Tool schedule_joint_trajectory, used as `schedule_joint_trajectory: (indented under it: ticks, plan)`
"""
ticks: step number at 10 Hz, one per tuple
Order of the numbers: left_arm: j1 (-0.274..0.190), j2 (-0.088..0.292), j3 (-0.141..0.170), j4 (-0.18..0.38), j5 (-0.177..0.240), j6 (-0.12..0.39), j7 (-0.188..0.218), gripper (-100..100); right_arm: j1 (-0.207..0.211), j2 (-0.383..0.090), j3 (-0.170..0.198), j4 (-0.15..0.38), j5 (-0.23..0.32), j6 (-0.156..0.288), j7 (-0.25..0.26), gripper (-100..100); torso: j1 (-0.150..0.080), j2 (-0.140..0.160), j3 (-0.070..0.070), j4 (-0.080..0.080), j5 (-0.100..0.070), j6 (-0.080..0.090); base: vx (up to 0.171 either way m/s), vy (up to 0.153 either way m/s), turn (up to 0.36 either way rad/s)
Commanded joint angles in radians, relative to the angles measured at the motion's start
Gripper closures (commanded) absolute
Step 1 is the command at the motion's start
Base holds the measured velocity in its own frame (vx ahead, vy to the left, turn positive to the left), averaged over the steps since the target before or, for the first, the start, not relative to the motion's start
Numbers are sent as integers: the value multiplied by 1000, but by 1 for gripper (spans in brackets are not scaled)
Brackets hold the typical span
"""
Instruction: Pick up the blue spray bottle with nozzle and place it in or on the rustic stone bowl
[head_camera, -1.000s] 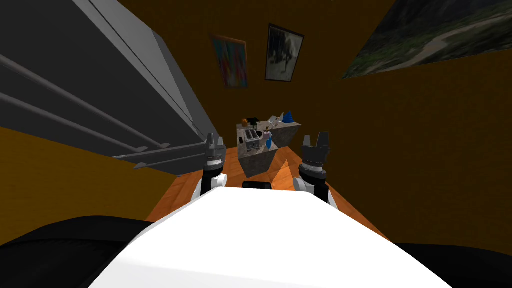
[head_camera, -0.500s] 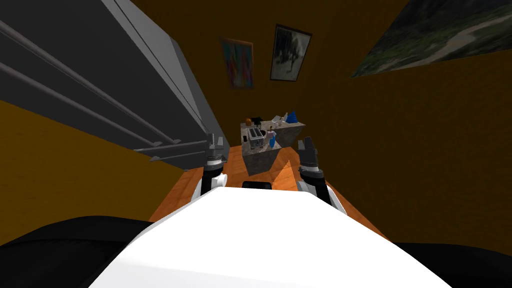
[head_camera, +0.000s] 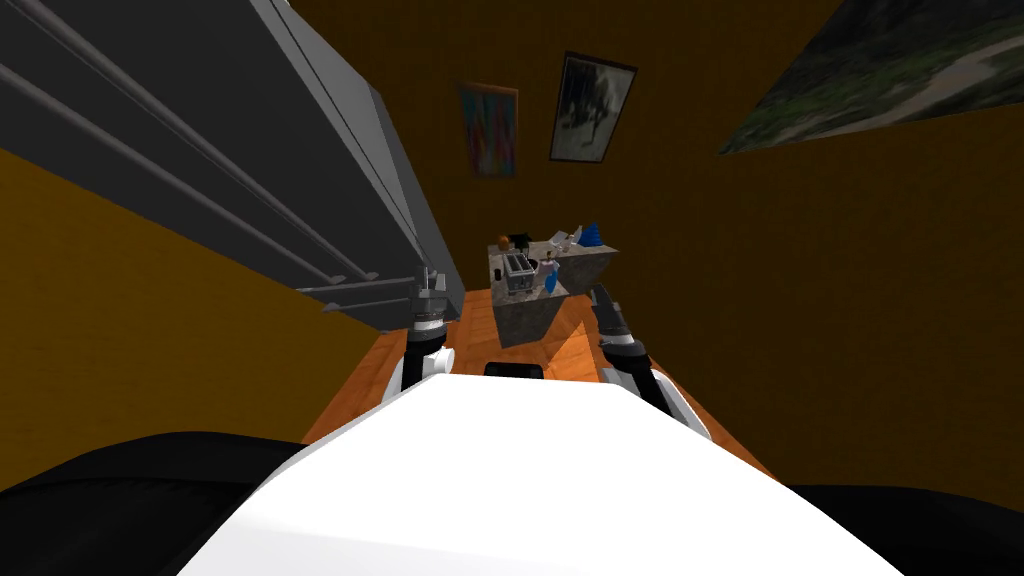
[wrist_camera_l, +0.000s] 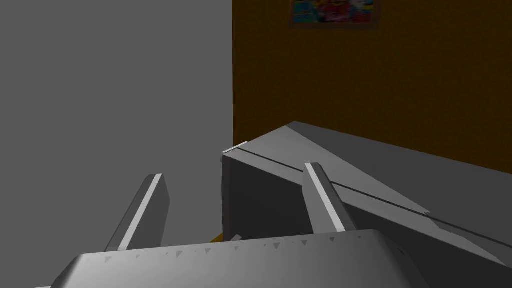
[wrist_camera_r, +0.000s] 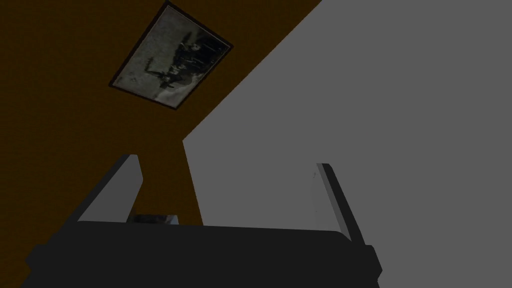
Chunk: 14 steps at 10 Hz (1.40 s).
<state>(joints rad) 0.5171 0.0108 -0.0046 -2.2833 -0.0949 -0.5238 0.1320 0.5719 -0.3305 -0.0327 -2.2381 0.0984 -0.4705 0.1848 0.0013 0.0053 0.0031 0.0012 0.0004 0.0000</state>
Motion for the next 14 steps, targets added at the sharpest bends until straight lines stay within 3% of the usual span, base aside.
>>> schedule_joint_trajectory:
  ticks: [1, 5, 6, 9, 10, 14]
  plan:
    - [0, 0, 0, 0, 0, 0, 0, 0, 14, -50, -11, 25, 15, 39, 12, -100, 0, 0, 0, 0, 0, 0, -105, 46, 182]
    - [0, 0, 0, 0, 0, 0, 0, 0, 44, -161, -29, 80, 48, 109, 35, -100, 1, 0, 0, 0, 0, 0, -90, 66, 130]
    - [0, 0, 0, 0, 0, 0, 0, 0, 44, -169, -29, 80, 48, 109, 35, -100, 2, 1, 0, 0, 0, 0, -60, 42, 47]
    - [0, 0, 0, 0, 0, 0, 0, 0, 72, -266, -48, 134, 80, 176, 52, -100, 1, -1, -1, 0, 0, 0, -55, 54, 153]
    - [0, 0, 0, 0, 0, 0, 0, 0, 72, -274, -48, 134, 80, 176, 52, -100, 1, -1, -1, 0, 0, 0, -35, 42, 47]
    - [0, 0, 0, 0, 0, 0, 0, 0, 106, -399, -74, 201, 116, 254, 58, -100, 0, -5, -3, -1, 0, 0, -2, 44, 152]
